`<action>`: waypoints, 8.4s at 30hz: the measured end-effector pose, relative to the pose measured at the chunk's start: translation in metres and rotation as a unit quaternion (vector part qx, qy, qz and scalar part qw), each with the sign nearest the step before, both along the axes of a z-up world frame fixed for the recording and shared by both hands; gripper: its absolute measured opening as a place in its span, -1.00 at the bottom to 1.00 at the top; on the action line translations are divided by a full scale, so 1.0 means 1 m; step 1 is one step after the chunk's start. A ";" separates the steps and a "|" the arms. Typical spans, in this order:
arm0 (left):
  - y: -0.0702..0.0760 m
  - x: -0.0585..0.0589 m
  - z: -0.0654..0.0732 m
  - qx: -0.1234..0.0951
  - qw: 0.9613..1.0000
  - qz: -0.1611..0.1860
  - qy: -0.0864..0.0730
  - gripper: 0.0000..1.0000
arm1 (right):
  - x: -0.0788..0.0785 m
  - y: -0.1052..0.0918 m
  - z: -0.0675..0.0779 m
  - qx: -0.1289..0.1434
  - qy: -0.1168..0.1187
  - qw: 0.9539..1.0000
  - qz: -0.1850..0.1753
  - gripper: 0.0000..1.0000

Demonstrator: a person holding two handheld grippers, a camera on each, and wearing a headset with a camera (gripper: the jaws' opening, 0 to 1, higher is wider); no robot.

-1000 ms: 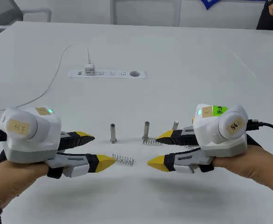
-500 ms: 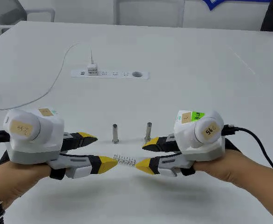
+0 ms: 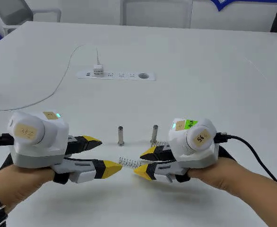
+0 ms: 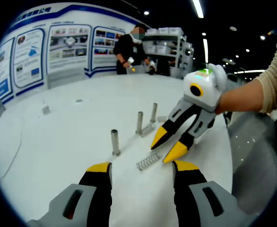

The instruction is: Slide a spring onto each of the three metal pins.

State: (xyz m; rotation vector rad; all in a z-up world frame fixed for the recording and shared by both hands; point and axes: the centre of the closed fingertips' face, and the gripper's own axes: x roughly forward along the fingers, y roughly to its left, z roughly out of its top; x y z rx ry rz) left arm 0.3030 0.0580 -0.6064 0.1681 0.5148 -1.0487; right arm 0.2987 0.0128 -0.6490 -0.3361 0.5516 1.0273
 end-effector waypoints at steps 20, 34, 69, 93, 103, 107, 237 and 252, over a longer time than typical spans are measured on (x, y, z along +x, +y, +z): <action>-0.003 -0.005 -0.003 0.004 1.000 -0.009 0.001 0.01 | 0.002 0.001 -0.005 -0.006 -0.002 1.000 -0.003 -0.76; -0.018 -0.013 -0.008 0.016 0.999 -0.044 -0.006 -0.05 | -0.011 -0.009 0.004 -0.023 0.008 0.999 0.023 -0.77; -0.042 -0.048 -0.026 0.070 0.981 -0.171 -0.051 -0.59 | -0.050 -0.008 0.023 -0.063 0.055 0.990 0.117 -0.77; -0.044 -0.043 -0.024 0.051 0.987 -0.147 -0.043 -0.77 | -0.041 0.010 0.061 -0.009 0.006 0.995 0.100 -0.78; -0.048 -0.040 -0.021 0.036 0.989 -0.136 -0.040 -0.78 | -0.035 0.023 0.073 0.017 -0.018 0.995 0.092 -0.78; -0.051 -0.040 -0.019 0.030 0.990 -0.133 -0.037 -0.78 | -0.034 0.027 0.075 0.021 -0.022 0.995 0.091 -0.78; 0.007 -0.017 -0.013 -0.027 0.999 0.024 -0.029 0.38 | 0.073 0.038 0.062 -0.009 -0.060 0.998 0.016 -0.77; 0.008 -0.018 -0.013 -0.027 0.999 0.026 -0.028 0.37 | 0.074 0.038 0.044 -0.028 -0.052 0.998 0.014 -0.77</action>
